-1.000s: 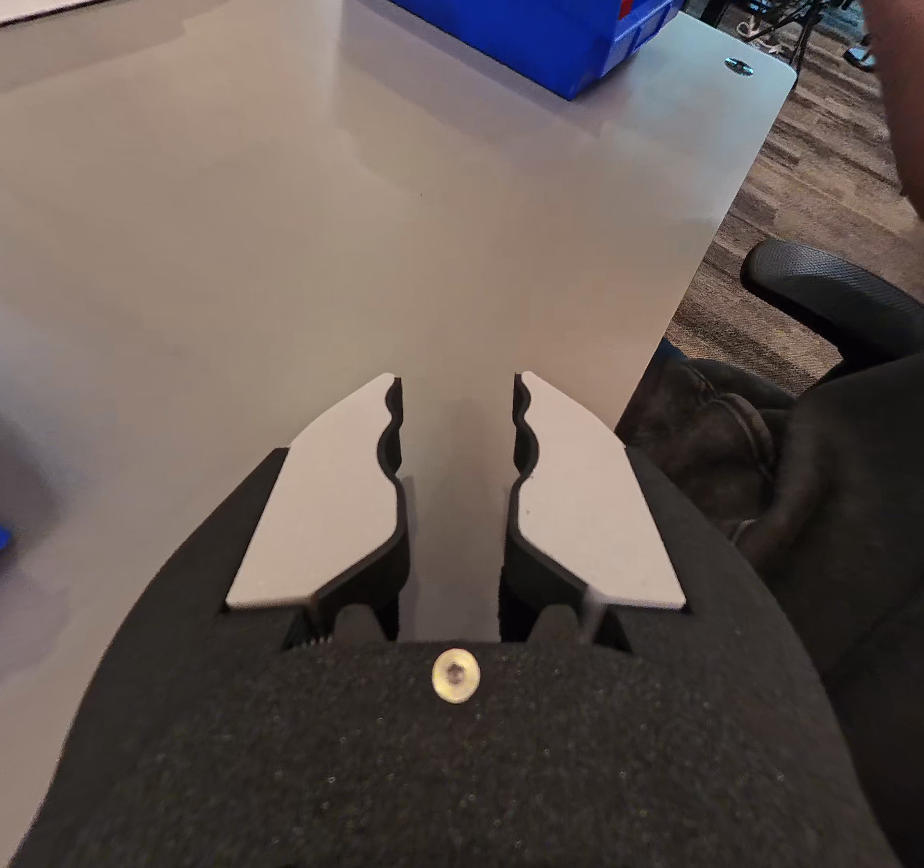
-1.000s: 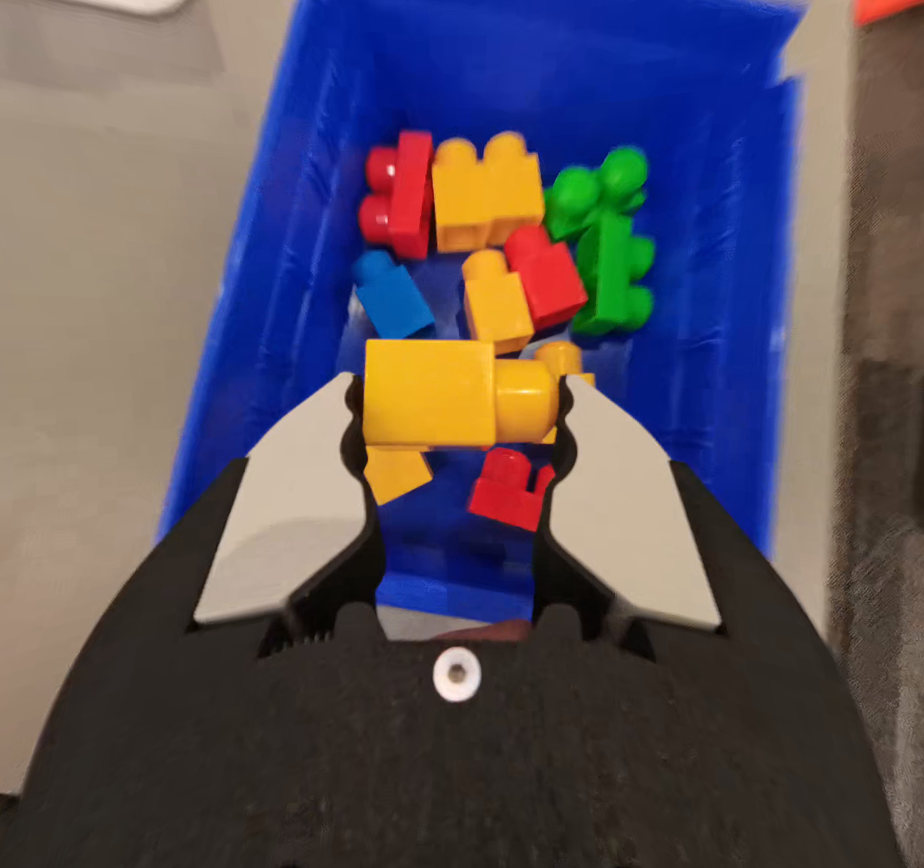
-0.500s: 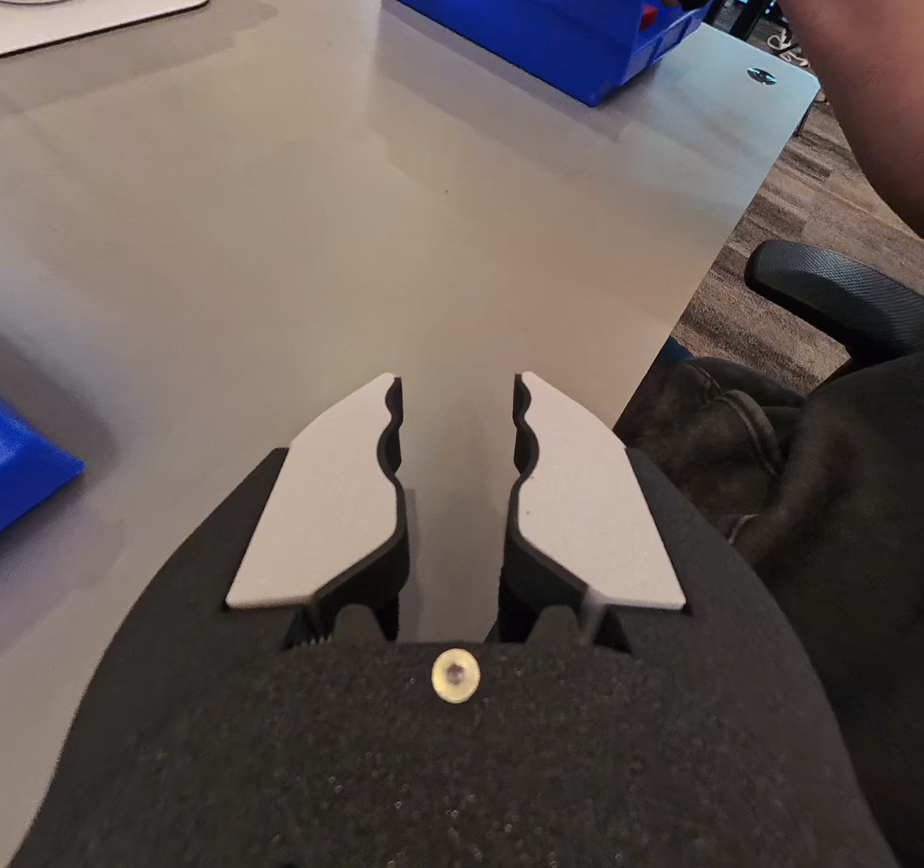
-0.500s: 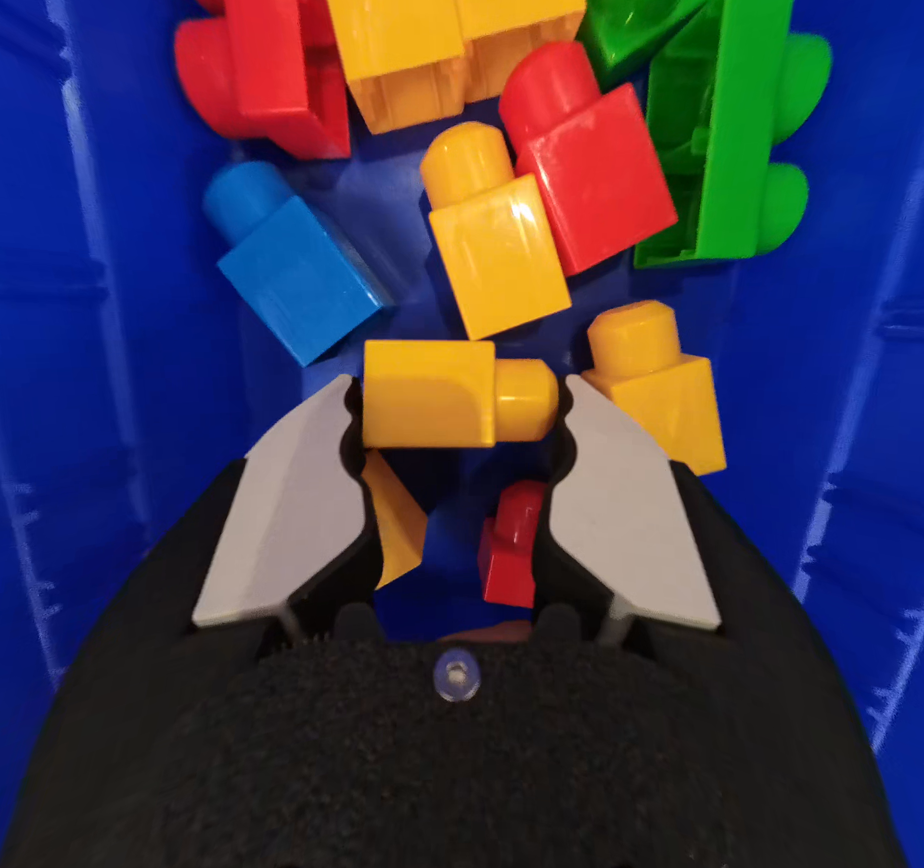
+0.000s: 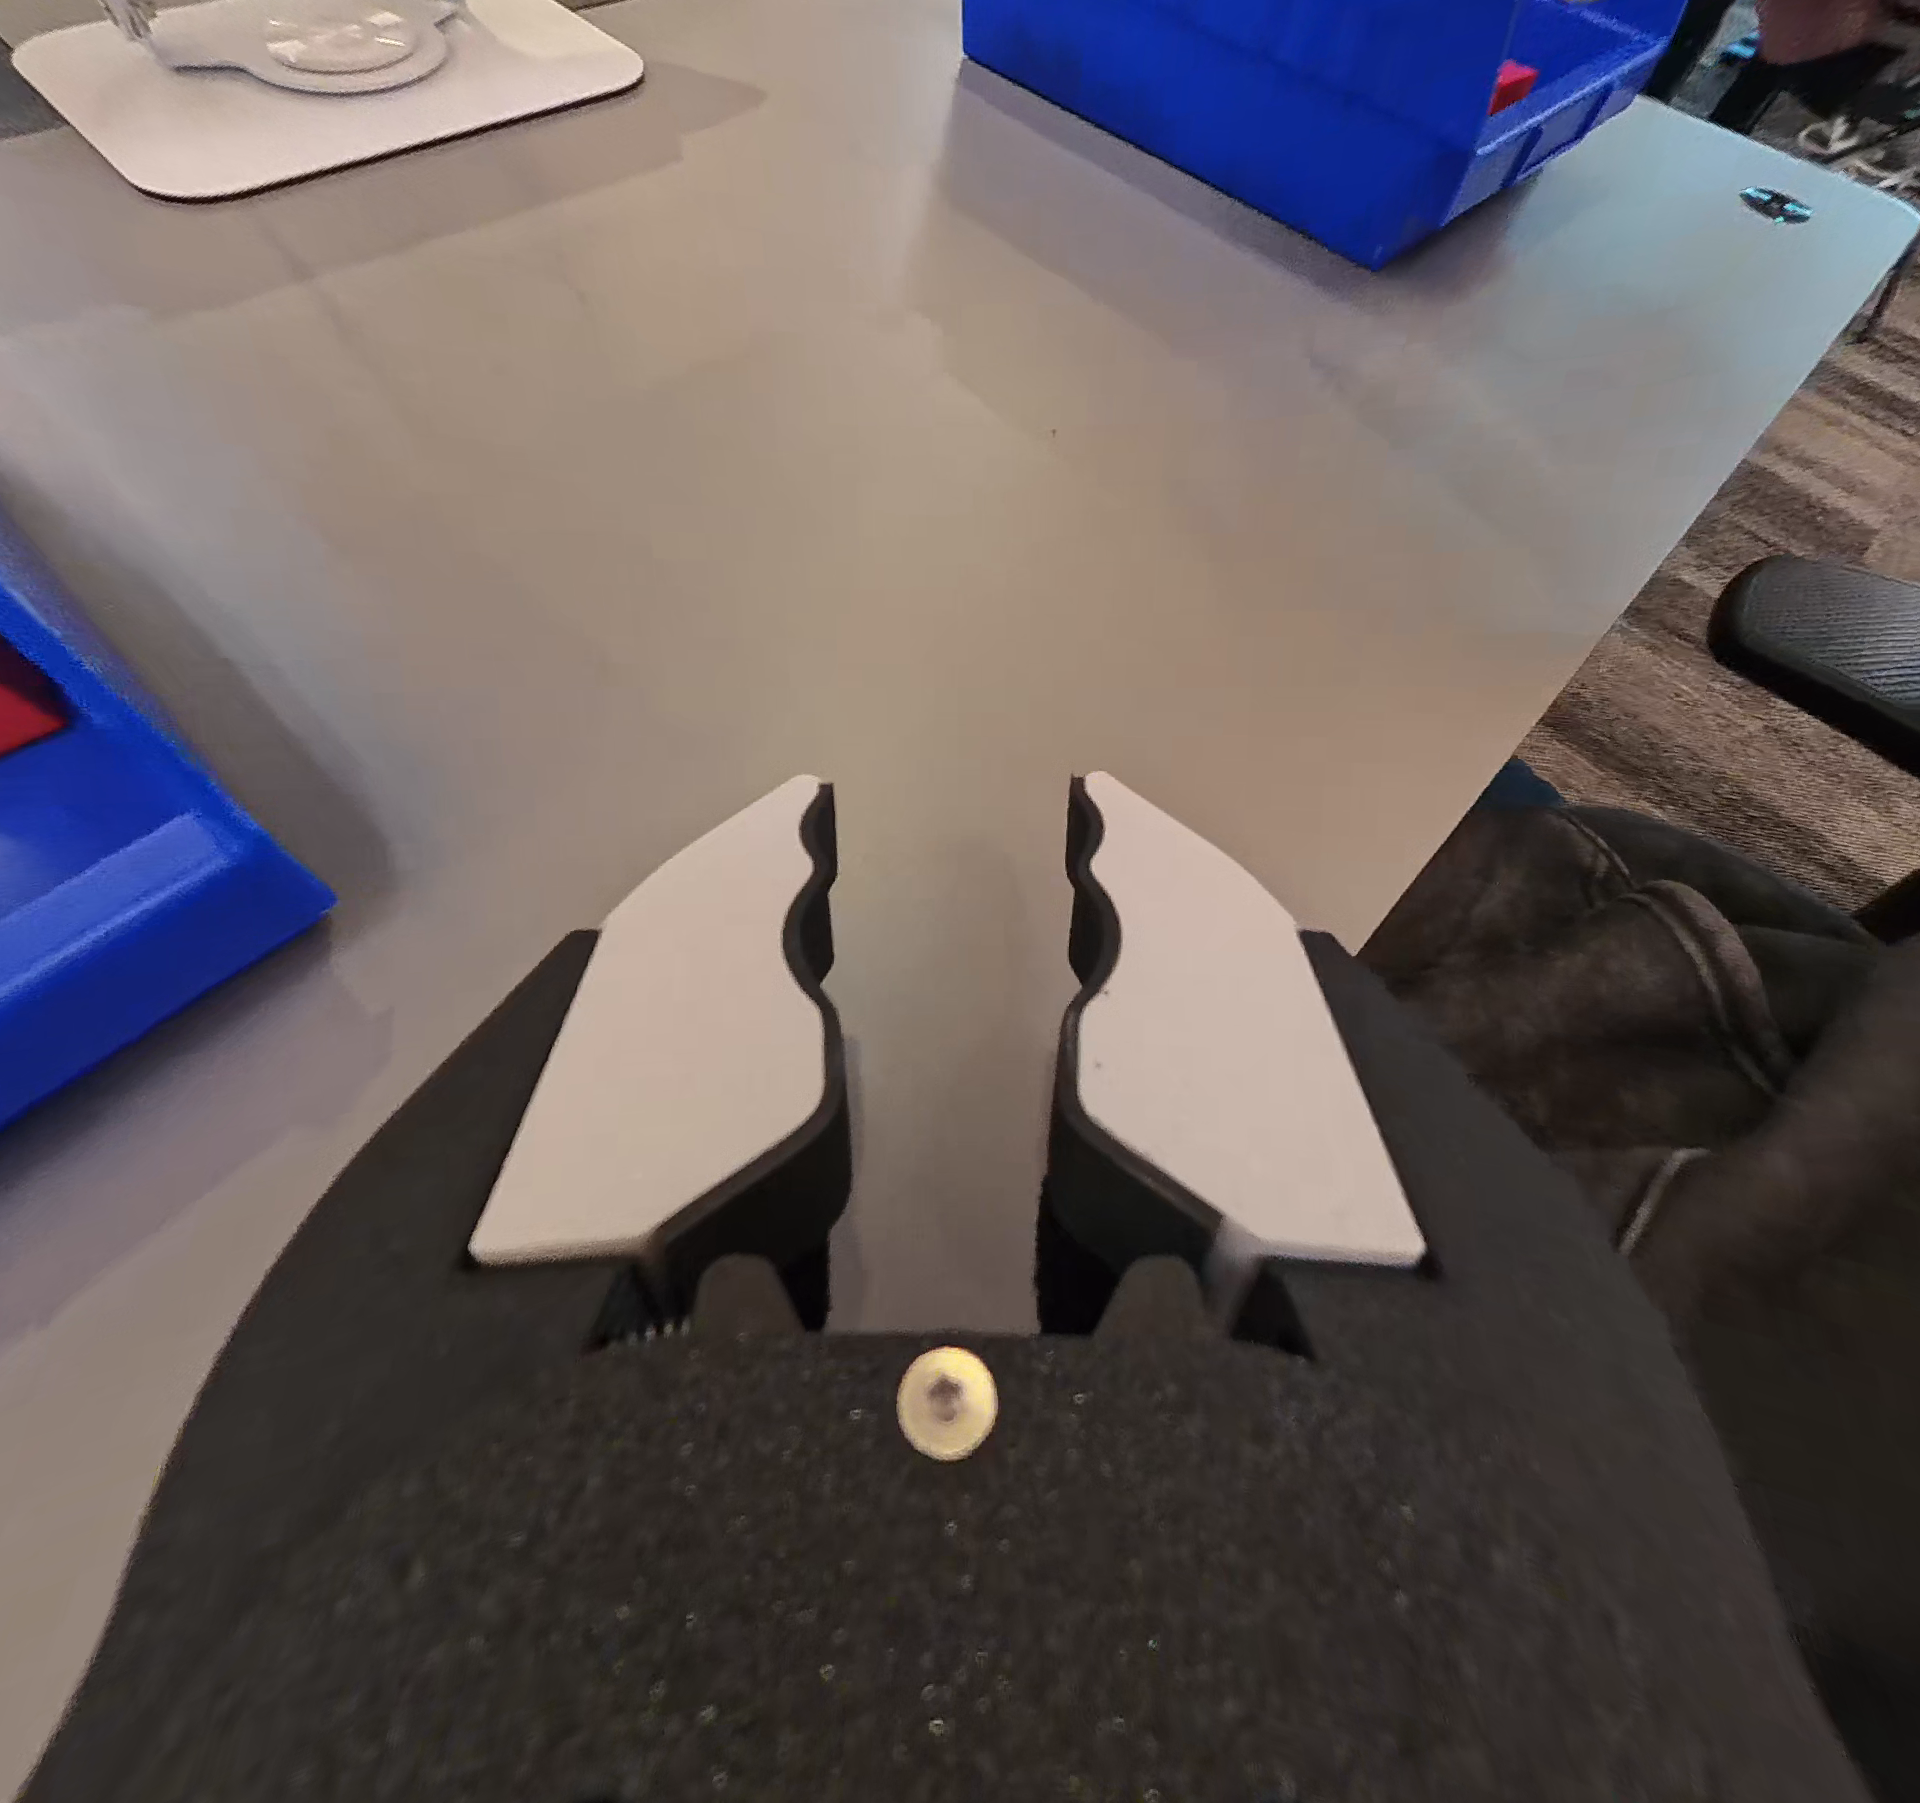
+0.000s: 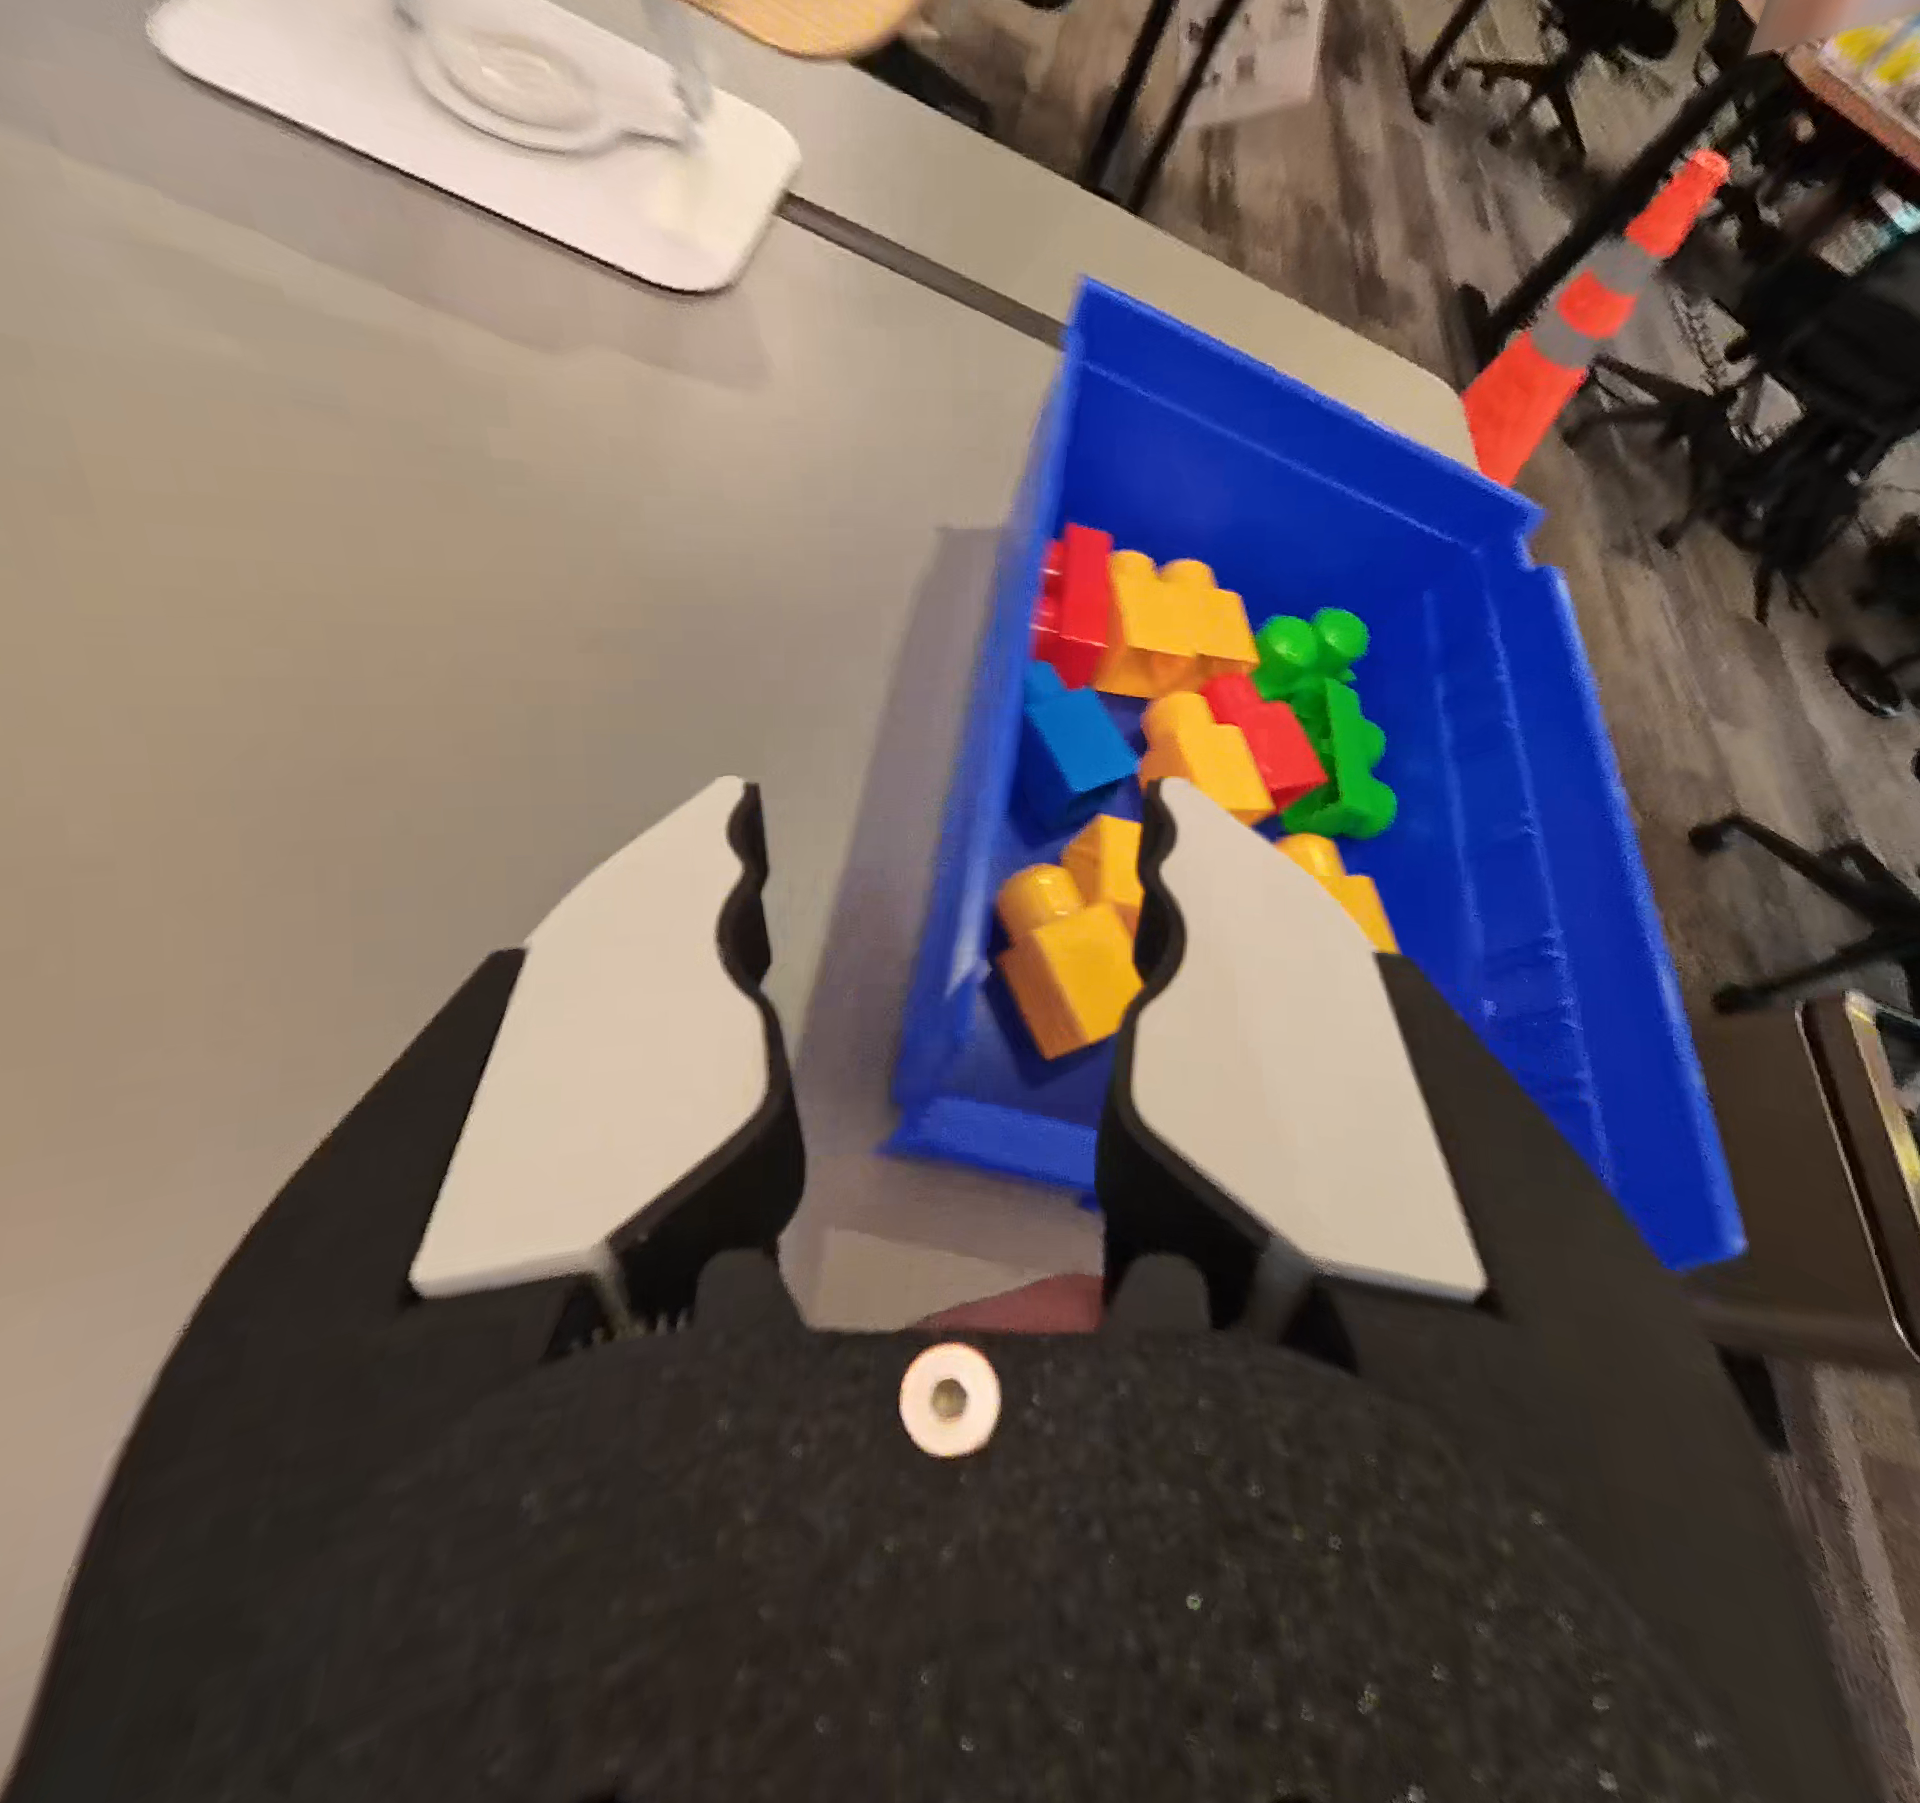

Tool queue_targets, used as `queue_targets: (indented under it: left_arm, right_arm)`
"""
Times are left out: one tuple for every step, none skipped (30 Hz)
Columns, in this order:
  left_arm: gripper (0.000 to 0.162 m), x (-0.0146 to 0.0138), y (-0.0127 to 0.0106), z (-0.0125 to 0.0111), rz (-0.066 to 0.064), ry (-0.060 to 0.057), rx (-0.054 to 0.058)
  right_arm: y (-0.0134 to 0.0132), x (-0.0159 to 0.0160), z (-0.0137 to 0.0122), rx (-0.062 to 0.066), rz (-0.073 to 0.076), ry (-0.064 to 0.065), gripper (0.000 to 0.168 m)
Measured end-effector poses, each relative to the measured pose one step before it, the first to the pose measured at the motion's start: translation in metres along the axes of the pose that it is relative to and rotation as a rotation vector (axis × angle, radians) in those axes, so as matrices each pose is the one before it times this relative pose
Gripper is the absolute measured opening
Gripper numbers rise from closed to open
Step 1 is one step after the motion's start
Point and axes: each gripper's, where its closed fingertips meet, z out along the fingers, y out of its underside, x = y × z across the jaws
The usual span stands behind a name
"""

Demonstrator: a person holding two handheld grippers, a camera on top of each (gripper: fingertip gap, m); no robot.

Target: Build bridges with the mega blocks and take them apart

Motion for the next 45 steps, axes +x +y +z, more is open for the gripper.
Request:
queue_targets:
  left_arm:
    - [0.042, 0.00007, 0.00010, 0.00018, 0.0070, -0.0151, 0.0015]
    - [0.042, -0.00077, 0.00014, -0.00023, 0.0070, -0.0220, 0.0017]
    - [0.042, -0.00120, 0.00026, -0.00030, 0.0056, -0.0249, 0.0014]
    - [0.042, -0.00131, -0.00022, -0.00065, 0.0025, -0.0246, 0.0032]
    - [0.042, -0.00179, -0.00081, -0.00118, -0.0027, -0.0270, 0.0061]
    - [0.042, -0.00244, -0.00110, -0.00118, -0.0071, -0.0287, 0.0087]
    - [0.042, -0.00296, -0.00073, -0.00124, -0.0083, -0.0285, 0.0097]
    - [0.042, -0.00358, -0.00017, -0.00115, -0.0092, -0.0292, 0.0102]
    - [0.042, -0.00387, 0.00010, -0.00144, -0.0116, -0.0286, 0.0134]
    - [0.042, -0.00336, 0.00055, -0.00134, -0.0130, -0.0228, 0.0136]
    - [0.042, -0.00264, 0.00109, -0.00139, -0.0150, -0.0155, 0.0112]
    - [0.042, -0.00159, 0.00143, -0.00085, -0.0176, -0.0070, 0.0093]
    - [0.042, -0.00058, 0.00190, -0.00015, -0.0183, 0.0027, 0.0041]
    - [0.042, -0.00052, 0.00212, 0.00056, -0.0173, 0.0056, -0.0007]
    - [0.043, -0.00087, 0.00207, 0.00081, -0.0160, 0.0045, -0.0041]
    - [0.043, -0.00100, 0.00122, 0.00045, -0.0159, 0.0049, -0.0022]
    - [0.043, -0.00098, -0.00011, -0.00035, -0.0153, 0.0048, 0.0044]
    - [0.043, -0.00092, -0.00045, -0.00075, -0.0120, 0.0029, 0.0053]
    - [0.043, -0.00114, -0.00079, -0.00096, -0.0063, -0.0004, 0.0046]
    - [0.043, -0.00127, -0.00100, -0.00066, 0.0003, -0.0023, 0.0039]
    - [0.043, -0.00150, -0.00096, -0.00071, 0.0045, -0.0048, -0.0023]
    - [0.044, -0.00261, -0.00167, -0.00154, 0.0034, -0.0118, -0.0063]
    - [0.044, -0.00378, -0.00456, -0.00360, 0.0019, -0.0158, -0.0010]
    - [0.044, -0.00725, -0.00865, -0.00625, -0.0013, -0.0284, 0.0110]
    - [0.043, -0.01278, -0.01257, -0.00808, -0.0127, -0.0495, 0.0219]
    - [0.043, -0.01585, -0.01467, -0.00696, -0.0231, -0.0516, 0.0212]
    - [0.043, -0.01614, -0.01435, -0.00289, -0.0262, -0.0397, 0.0016]
    - [0.045, -0.01552, -0.01155, 0.00245, -0.0239, -0.0308, -0.0305]
    - [0.050, -0.01262, -0.00845, 0.00755, -0.0174, -0.0161, -0.0619]
    - [0.053, -0.00949, -0.00666, 0.01176, -0.0069, -0.0036, -0.0804]
    - [0.053, -0.01032, -0.00694, 0.01450, 0.0020, -0.0173, -0.0753]
    - [0.056, -0.01060, -0.00699, 0.01646, 0.0052, -0.0317, -0.0687]
    - [0.055, -0.00781, -0.00727, 0.01750, 0.0067, -0.0275, -0.0596]
    - [0.055, -0.00629, -0.00765, 0.01785, 0.0031, -0.0258, -0.0493]
    - [0.055, -0.00372, -0.00615, 0.01743, -0.0053, -0.0148, -0.0520]
    - [0.055, 0.00023, -0.00529, 0.01567, -0.0098, 0.0048, -0.0491]
    - [0.056, 0.00152, -0.00484, 0.01352, -0.0097, 0.0079, -0.0432]
    - [0.054, 0.00094, -0.00418, 0.01117, -0.0071, 0.0000, -0.0369]
    - [0.051, -0.00080, -0.00326, 0.00915, 0.0012, -0.0155, -0.0289]
    - [0.049, -0.00253, -0.00116, 0.00821, 0.0092, -0.0260, -0.0300]
    - [0.043, -0.00211, 0.00232, 0.00811, 0.0086, -0.0169, -0.0422]
    - [0.040, -0.00059, 0.00418, 0.00775, -0.0002, 0.0019, -0.0464]
    - [0.040, 0.00014, 0.00371, 0.00704, -0.0072, 0.0154, -0.0348]
    - [0.037, 0.00003, 0.00244, 0.00567, -0.0052, 0.0215, -0.0207]
    - [0.036, -0.00041, 0.00014, 0.00245, 0.0006, 0.0217, -0.0014]
  right_arm:
    - [-0.00260, -0.01473, -0.00537, 0.0117, -0.0186, -0.0228, 0.070]
    - [-0.00183, -0.01216, -0.00433, 0.0129, -0.0254, -0.0087, 0.070]
    - [-0.00140, -0.00836, -0.00334, 0.0184, -0.0154, 0.0067, 0.069]
    - [-0.00115, -0.01297, -0.00310, 0.0247, 0.0016, -0.0266, 0.069]
    - [-0.00052, -0.01797, -0.00361, 0.0324, 0.0173, -0.0556, 0.069]
    - [0.00087, -0.01924, -0.00429, 0.0432, 0.0237, -0.0608, 0.068]
    - [0.00341, -0.01835, -0.00414, 0.0426, 0.0293, -0.0560, 0.066]
    - [0.00303, -0.01903, -0.00441, 0.0602, 0.0372, -0.0614, 0.064]
    - [0.00517, -0.01776, -0.00394, 0.0410, 0.0177, -0.0562, 0.058]
    - [0.00634, -0.01089, -0.00216, 0.0050, -0.0126, -0.0114, 0.057]
    - [0.00420, -0.00516, -0.00168, -0.0018, -0.0335, 0.0227, 0.056]
    - [0.00270, -0.00519, -0.00071, -0.0081, -0.0382, 0.0118, 0.054]
    - [0.00133, -0.00568, 0.00003, -0.0118, -0.0219, -0.0017, 0.055]
    - [-0.00012, -0.00509, -0.00026, -0.0036, -0.0102, -0.0067, 0.056]
    - [-0.00042, -0.00399, -0.00049, 0.0000, -0.0068, -0.0068, 0.056]
    - [-0.00026, -0.00297, -0.00046, 0.0048, -0.0053, -0.0081, 0.055]
    - [0.00069, -0.00099, -0.00011, 0.0010, -0.0028, -0.0022, 0.055]
    - [0.00117, -0.00050, 0.00037, -0.0013, 0.0006, -0.0056, 0.055]
    - [0.00138, -0.00021, 0.00069, -0.0009, 0.0038, -0.0094, 0.055]
    - [0.00162, 0.00056, 0.00104, -0.0006, 0.0086, -0.0070, 0.055]
    - [0.00208, 0.00184, 0.00142, -0.0024, 0.0119, -0.0021, 0.055]
    - [0.00274, 0.00195, 0.00195, -0.0080, 0.0149, -0.0041, 0.054]
    - [0.00318, 0.00206, 0.00175, -0.0105, 0.0190, -0.0039, 0.055]
    - [0.00267, 0.00206, 0.00106, -0.0068, 0.0197, -0.0043, 0.055]
    - [0.00226, 0.00204, 0.00060, -0.0051, 0.0192, -0.0046, 0.055]
    - [0.00204, 0.00115, 0.00018, -0.0031, 0.0164, -0.0076, 0.055]
    - [0.00176, 0.00134, 0.00015, -0.0024, 0.0140, -0.0047, 0.055]
    - [0.00154, 0.00074, 0.00034, -0.0034, 0.0086, -0.0062, 0.055]
    - [0.00173, -0.00020, 0.00079, -0.0088, 0.0012, -0.0090, 0.055]
    - [0.00112, 0.00042, 0.00046, -0.0065, -0.0034, -0.0011, 0.055]
    - [-0.00038, 0.00054, -0.00029, 0.0038, -0.0059, 0.0026, 0.055]
    - [-0.00103, -0.00035, -0.00029, 0.0031, -0.0084, -0.0012, 0.054]
    - [-0.00127, -0.00022, -0.00037, 0.0010, -0.0090, 0.0009, 0.054]
    - [-0.00179, -0.00006, -0.00046, 0.0054, -0.0095, 0.0025, 0.054]
    - [-0.00168, 0.00015, -0.00044, 0.0051, -0.0113, 0.0031, 0.053]
    - [-0.00138, 0.00034, 0.00007, 0.0020, -0.0124, 0.0036, 0.053]
    - [-0.00121, 0.00056, 0.00043, 0.0013, -0.0120, 0.0034, 0.053]
    - [-0.00082, 0.00030, 0.00054, 0.0006, -0.0099, 0.0005, 0.053]
    - [-0.00026, 0.00064, 0.00072, -0.0002, -0.0061, 0.0001, 0.053]
    - [0.00040, 0.00053, 0.00062, -0.0023, -0.0024, -0.0012, 0.053]
    - [0.00131, 0.00057, 0.00069, -0.0050, 0.0024, -0.0031, 0.053]
    - [0.00163, 0.00042, 0.00039, -0.0043, 0.0060, -0.0042, 0.052]
    - [0.00185, 0.00049, 0.00006, -0.0037, 0.0074, -0.0044, 0.052]
    - [0.00137, 0.00048, -0.00003, -0.0034, 0.0053, -0.0039, 0.052]
    - [0.00048, 0.00128, -0.00068, -0.0008, 0.0017, 0.0018, 0.052]
